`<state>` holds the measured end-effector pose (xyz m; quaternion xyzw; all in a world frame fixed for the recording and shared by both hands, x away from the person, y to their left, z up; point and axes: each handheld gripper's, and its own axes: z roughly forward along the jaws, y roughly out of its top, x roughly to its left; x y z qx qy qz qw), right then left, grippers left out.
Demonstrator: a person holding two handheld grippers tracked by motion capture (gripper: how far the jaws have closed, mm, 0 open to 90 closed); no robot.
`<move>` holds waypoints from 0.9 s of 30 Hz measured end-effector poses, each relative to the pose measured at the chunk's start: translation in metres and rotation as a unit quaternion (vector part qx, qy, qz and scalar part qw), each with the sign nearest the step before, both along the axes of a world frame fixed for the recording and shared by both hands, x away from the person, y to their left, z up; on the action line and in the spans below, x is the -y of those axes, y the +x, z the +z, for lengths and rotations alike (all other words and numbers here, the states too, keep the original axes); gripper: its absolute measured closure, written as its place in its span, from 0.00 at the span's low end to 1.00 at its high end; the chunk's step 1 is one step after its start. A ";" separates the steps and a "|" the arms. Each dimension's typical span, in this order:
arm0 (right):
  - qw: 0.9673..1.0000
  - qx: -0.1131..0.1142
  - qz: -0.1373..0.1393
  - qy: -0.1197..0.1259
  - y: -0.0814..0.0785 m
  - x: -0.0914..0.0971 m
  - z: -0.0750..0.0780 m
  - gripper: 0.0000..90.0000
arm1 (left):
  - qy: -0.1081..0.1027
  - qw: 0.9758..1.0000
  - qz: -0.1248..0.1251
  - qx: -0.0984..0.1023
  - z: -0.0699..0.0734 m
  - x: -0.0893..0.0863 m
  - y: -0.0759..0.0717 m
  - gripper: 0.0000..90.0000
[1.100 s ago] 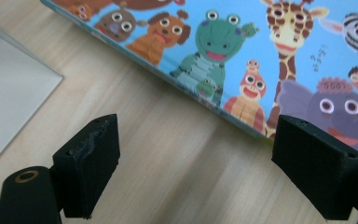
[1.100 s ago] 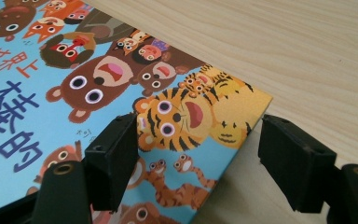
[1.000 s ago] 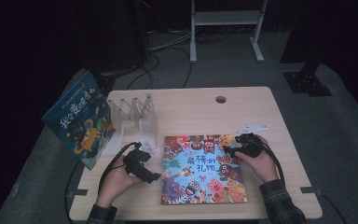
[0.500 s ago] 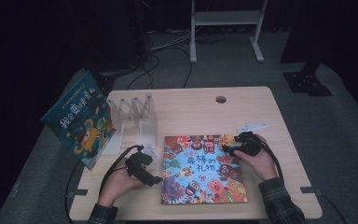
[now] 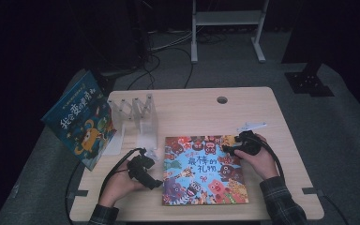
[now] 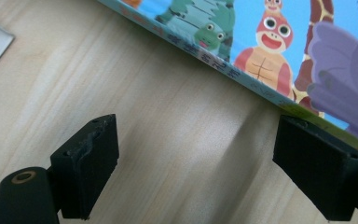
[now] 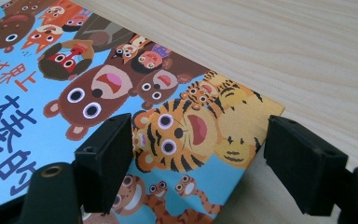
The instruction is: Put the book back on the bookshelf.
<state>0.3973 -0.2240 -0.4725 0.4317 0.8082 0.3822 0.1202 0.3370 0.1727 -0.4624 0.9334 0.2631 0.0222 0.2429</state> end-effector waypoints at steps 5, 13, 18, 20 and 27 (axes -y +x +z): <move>1.000 0.000 0.000 0.000 0.000 0.000 0.000 0.26 | -0.012 1.000 -0.005 -0.001 0.005 -0.004 -0.001 0.15; 1.000 -0.004 0.002 -0.002 0.001 0.000 0.000 0.25 | -0.007 1.000 -0.013 -0.002 0.002 0.001 -0.002 0.16; 1.000 -0.002 0.004 -0.001 0.005 -0.001 0.000 0.26 | -0.017 0.999 -0.036 -0.016 0.000 0.009 -0.006 0.16; 1.000 -0.002 0.005 -0.002 0.007 -0.002 0.000 0.26 | -0.020 0.999 -0.043 -0.018 0.000 0.014 -0.009 0.16; 1.000 -0.009 0.017 -0.006 0.016 -0.006 0.001 0.26 | -0.034 0.998 -0.049 -0.027 0.001 0.017 -0.011 0.14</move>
